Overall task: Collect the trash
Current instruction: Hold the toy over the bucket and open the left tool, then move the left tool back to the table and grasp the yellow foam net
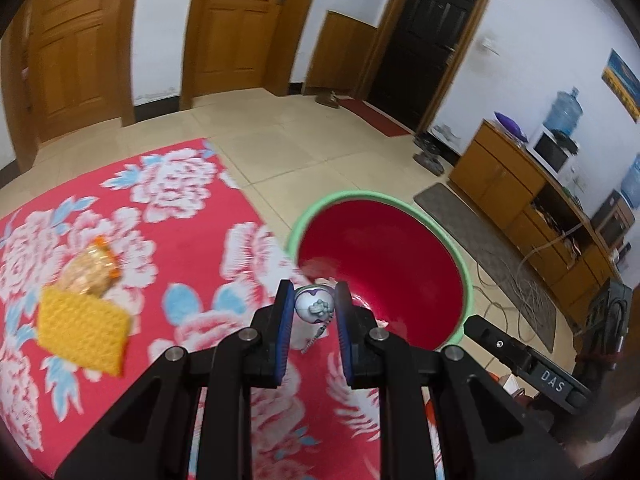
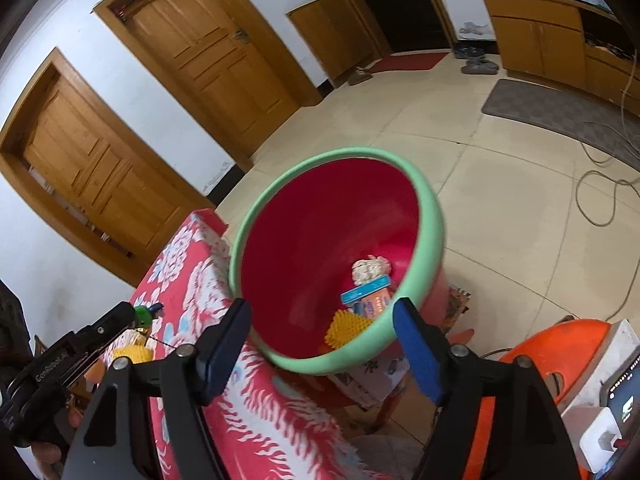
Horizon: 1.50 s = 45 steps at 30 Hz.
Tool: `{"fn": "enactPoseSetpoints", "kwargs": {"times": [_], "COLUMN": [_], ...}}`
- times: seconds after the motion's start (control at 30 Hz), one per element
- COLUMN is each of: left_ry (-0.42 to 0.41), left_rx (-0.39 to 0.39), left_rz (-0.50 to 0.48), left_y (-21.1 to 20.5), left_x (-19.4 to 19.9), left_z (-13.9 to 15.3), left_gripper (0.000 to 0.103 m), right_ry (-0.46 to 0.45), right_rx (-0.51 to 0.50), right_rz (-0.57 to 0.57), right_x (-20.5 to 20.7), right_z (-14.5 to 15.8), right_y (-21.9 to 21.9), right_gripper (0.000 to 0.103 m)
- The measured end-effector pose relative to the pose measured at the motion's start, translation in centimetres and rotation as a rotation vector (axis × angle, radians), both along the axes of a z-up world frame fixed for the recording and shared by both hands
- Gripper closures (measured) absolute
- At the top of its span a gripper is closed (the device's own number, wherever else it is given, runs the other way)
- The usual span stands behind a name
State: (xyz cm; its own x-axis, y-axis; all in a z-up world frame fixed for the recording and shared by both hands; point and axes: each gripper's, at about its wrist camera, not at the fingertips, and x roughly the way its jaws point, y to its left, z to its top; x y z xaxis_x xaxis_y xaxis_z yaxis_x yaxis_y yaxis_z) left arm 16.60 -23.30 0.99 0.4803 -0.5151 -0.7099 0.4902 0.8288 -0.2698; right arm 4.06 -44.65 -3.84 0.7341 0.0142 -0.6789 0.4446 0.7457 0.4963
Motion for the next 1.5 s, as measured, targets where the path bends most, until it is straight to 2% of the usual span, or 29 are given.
{"fn": "enactPoseSetpoints", "kwargs": {"times": [0.13,0.27,0.3,0.37,0.57,1.07,1.5], "left_ry": [-0.011,-0.062,-0.069,-0.066,-0.063,-0.067,-0.048], "left_rx": [0.010,0.027,0.027,0.022,0.030,0.092,0.168], "left_rz": [-0.040,-0.068,-0.072,-0.080,-0.064,0.085,0.270], "left_y": [-2.3,-4.0,-4.2,-4.6,-4.3,1.4,8.8], "left_x": [0.1,0.0,0.1,0.1,0.2,0.5,1.8], "left_z": [-0.4,-0.3,-0.2,-0.1,-0.3,-0.6,-1.5], "left_gripper": [0.083,0.083,0.082,0.069,0.068,0.050,0.049], "right_ry": [0.016,0.022,0.022,0.019,0.014,0.000,0.002], "right_rx": [0.014,0.028,0.030,0.033,0.042,0.034,0.022], "right_rz": [-0.034,-0.062,-0.066,-0.074,-0.077,-0.038,-0.022], "right_x": [-0.4,-0.9,-0.9,-1.1,-1.3,-1.4,-1.5], "right_z": [-0.6,-1.0,-1.0,-1.0,-1.1,-0.2,0.5], "right_y": [-1.0,-1.9,-2.0,-2.1,-2.5,-1.1,-0.4], "right_gripper": [0.021,0.021,0.020,0.020,0.020,0.020,0.020]}}
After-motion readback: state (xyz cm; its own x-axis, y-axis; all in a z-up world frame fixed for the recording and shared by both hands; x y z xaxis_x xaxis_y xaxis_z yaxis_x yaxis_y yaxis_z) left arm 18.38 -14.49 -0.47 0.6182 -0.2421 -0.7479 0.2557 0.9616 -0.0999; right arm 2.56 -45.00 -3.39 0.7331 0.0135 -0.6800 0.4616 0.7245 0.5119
